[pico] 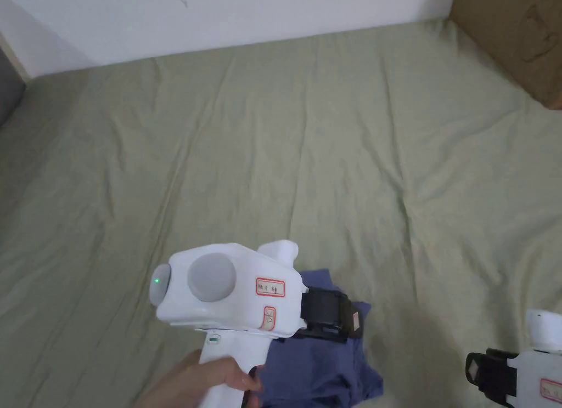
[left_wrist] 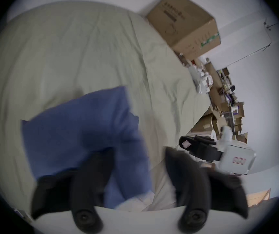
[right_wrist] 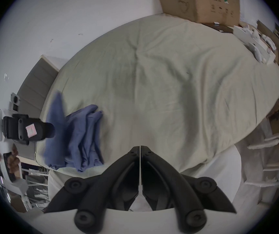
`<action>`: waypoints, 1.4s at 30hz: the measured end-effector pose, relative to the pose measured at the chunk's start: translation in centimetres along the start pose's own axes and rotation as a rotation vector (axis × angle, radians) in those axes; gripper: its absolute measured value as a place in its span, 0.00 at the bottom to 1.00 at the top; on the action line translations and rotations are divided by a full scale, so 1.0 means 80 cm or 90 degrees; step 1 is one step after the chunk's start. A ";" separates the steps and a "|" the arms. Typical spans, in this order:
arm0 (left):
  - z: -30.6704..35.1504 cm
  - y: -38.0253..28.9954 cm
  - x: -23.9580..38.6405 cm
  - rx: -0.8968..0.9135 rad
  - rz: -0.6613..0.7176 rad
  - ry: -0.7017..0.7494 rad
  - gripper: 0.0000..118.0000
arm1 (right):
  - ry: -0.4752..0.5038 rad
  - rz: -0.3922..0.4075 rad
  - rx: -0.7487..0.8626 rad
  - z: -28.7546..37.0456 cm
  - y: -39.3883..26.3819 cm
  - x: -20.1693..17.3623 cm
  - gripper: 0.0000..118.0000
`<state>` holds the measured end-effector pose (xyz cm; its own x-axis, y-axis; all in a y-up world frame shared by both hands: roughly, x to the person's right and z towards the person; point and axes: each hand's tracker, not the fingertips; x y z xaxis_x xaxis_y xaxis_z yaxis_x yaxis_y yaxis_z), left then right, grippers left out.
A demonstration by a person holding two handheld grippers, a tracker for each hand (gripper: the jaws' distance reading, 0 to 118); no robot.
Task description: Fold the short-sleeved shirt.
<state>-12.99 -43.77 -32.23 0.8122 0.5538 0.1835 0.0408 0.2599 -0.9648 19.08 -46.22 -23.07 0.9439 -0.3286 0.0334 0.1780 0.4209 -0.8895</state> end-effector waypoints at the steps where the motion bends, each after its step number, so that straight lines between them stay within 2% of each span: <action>1: -0.007 -0.002 -0.003 0.005 0.011 -0.007 0.91 | 0.000 -0.005 0.000 0.002 -0.002 0.005 0.01; 4: 0.000 -0.005 -0.015 0.013 0.039 -0.023 0.89 | -0.003 -0.011 0.005 0.010 -0.006 0.015 0.01; 6: 0.022 -0.008 -0.033 0.050 0.083 -0.018 0.77 | -0.012 -0.011 0.006 0.010 -0.007 0.018 0.01; 7: 0.036 -0.011 -0.042 0.077 0.100 -0.024 0.63 | -0.014 -0.012 0.006 0.009 -0.007 0.019 0.01; 8: 0.049 -0.016 -0.054 0.104 0.113 -0.024 0.38 | -0.013 -0.015 0.006 0.007 -0.007 0.018 0.01; 9: 0.062 -0.023 -0.066 0.127 0.129 -0.011 0.18 | -0.010 -0.019 0.005 0.006 -0.007 0.018 0.01; 10: 0.072 -0.028 -0.076 0.142 0.137 0.007 0.06 | -0.007 -0.022 0.004 0.004 -0.008 0.016 0.01; 13: 0.086 -0.044 -0.098 0.177 0.145 0.066 0.02 | 0.000 -0.011 0.000 -0.004 -0.009 0.008 0.01; 15: 0.079 -0.051 -0.107 0.169 0.150 0.050 0.02 | 0.001 0.002 -0.004 -0.006 -0.009 0.002 0.01; 17: 0.062 -0.054 -0.107 0.152 0.161 -0.013 0.02 | 0.004 0.008 -0.005 -0.008 -0.008 -0.003 0.01; 21: 0.004 -0.047 -0.084 0.084 0.120 0.005 0.02 | 0.012 0.011 -0.005 -0.007 -0.006 -0.004 0.01; 23: -0.027 -0.045 -0.074 0.049 0.140 -0.023 0.01 | 0.011 0.011 -0.004 -0.005 -0.006 -0.003 0.01; 25: -0.051 -0.043 -0.060 0.036 0.123 -0.041 0.01 | 0.007 0.008 -0.001 -0.002 -0.005 0.002 0.01; 28: -0.075 -0.038 -0.041 0.017 0.092 -0.011 0.00 | 0.002 -0.002 -0.001 0.000 -0.006 0.010 0.01; 32: -0.079 -0.027 -0.020 0.017 0.092 -0.038 0.00 | -0.008 -0.010 0.000 0.003 -0.009 0.016 0.01; 35: -0.088 -0.028 0.001 0.001 0.038 -0.047 0.00 | -0.011 -0.014 -0.003 0.002 -0.010 0.017 0.01; 38: -0.092 -0.033 0.009 -0.012 0.040 -0.058 0.00 | -0.012 -0.011 -0.001 0.005 -0.009 0.013 0.01; 42: -0.052 -0.041 0.003 0.024 0.024 -0.072 0.00 | -0.007 0.010 0.007 0.013 -0.002 0.001 0.01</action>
<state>-10.50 -47.79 -29.84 0.7414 0.6494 0.1691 -0.0129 0.2657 -0.9640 19.43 -45.45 -22.46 0.9497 -0.3123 0.0246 0.1661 0.4356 -0.8847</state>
